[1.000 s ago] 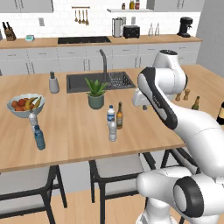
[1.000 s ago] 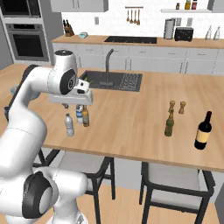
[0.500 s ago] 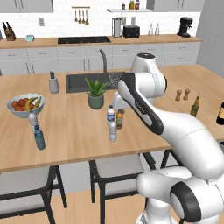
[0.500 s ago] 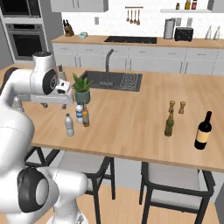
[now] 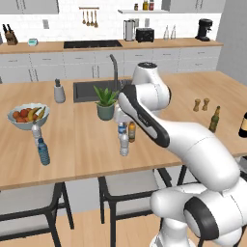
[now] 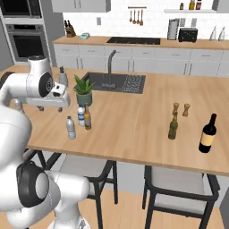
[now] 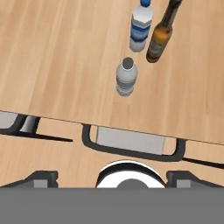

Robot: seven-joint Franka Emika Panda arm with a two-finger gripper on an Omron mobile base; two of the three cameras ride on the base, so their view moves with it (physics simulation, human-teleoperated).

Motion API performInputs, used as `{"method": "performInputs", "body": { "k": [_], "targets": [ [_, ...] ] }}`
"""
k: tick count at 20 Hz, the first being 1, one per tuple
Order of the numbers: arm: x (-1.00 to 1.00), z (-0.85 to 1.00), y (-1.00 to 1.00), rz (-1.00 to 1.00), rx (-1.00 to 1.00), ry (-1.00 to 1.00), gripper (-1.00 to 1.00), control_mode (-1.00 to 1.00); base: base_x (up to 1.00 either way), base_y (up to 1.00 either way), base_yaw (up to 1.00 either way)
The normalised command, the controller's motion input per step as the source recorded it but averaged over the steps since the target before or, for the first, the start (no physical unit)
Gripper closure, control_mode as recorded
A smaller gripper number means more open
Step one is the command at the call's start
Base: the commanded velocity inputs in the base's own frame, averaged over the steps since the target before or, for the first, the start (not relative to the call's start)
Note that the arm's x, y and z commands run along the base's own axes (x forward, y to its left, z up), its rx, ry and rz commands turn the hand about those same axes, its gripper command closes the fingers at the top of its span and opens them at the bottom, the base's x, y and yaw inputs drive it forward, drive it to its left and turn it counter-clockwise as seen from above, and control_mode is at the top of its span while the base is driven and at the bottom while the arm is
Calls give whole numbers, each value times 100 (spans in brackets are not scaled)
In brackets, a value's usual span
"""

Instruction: Move the plastic bottles in the middle to the plastics group, and the glass bottles in the middle to the glass group.

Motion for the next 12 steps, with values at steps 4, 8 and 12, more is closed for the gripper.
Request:
{"method": "performInputs", "body": {
  "k": [4,8,12],
  "targets": [
    [45,-46,0,0,0,-6,-100,-100,0,0,0],
    [53,-38,0,0,0,-5,-100,-100,0,0,0],
    [44,-34,0,0,0,-5,-100,-100,0,0,0]
  ]
}}
